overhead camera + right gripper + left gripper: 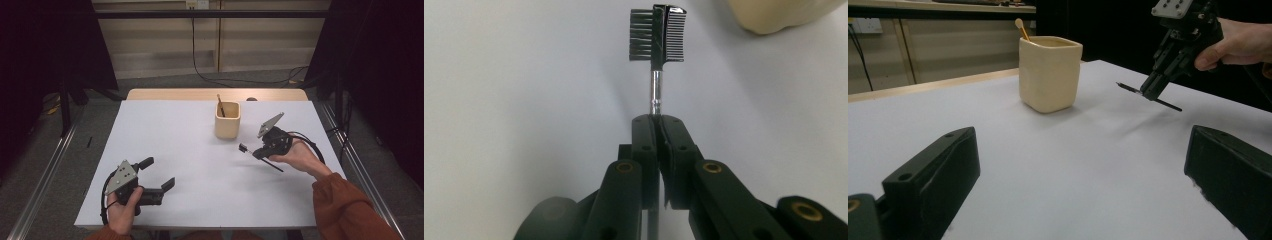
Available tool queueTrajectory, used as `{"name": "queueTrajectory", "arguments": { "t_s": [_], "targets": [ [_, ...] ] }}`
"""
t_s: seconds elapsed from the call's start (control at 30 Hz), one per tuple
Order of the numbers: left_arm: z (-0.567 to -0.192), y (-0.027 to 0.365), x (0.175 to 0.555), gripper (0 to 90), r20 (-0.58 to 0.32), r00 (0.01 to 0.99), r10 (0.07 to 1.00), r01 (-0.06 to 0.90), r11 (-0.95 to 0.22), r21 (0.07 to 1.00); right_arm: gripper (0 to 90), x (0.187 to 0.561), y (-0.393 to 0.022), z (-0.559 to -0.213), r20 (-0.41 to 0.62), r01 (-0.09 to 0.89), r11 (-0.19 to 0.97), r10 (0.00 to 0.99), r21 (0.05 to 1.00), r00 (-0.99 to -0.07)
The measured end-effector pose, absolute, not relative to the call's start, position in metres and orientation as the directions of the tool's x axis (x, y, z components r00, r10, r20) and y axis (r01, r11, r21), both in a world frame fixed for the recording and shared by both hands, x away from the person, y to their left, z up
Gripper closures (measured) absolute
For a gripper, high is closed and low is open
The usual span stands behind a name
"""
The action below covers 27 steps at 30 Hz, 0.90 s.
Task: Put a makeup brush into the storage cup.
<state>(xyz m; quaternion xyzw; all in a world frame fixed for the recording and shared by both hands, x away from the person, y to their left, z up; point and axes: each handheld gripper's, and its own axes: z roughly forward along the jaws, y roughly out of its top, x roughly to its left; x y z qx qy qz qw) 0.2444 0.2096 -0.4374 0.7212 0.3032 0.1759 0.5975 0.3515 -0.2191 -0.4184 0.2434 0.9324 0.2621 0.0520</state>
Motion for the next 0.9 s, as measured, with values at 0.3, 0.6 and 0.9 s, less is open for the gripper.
{"name": "queueTrajectory", "arguments": {
  "t_s": [0.3,0.6,0.9],
  "targets": [
    [-0.438,0.212,0.245,1.4,-0.11,0.756,0.645,0.224,-0.097,0.97,85.7,0.342,-0.228,-0.42,0.069,0.436,0.641,0.514,0.632,-0.855],
    [-0.438,0.212,0.244,1.4,-0.113,0.749,0.653,0.228,-0.094,0.969,85.7,0.334,-0.241,-0.418,0.101,0.393,0.523,0.501,0.756,-0.86],
    [-0.438,0.213,0.244,1.4,-0.115,0.747,0.655,0.232,-0.094,0.968,85.7,0.331,-0.252,-0.416,0.133,0.375,0.401,0.515,0.836,-0.847]
  ]
}}
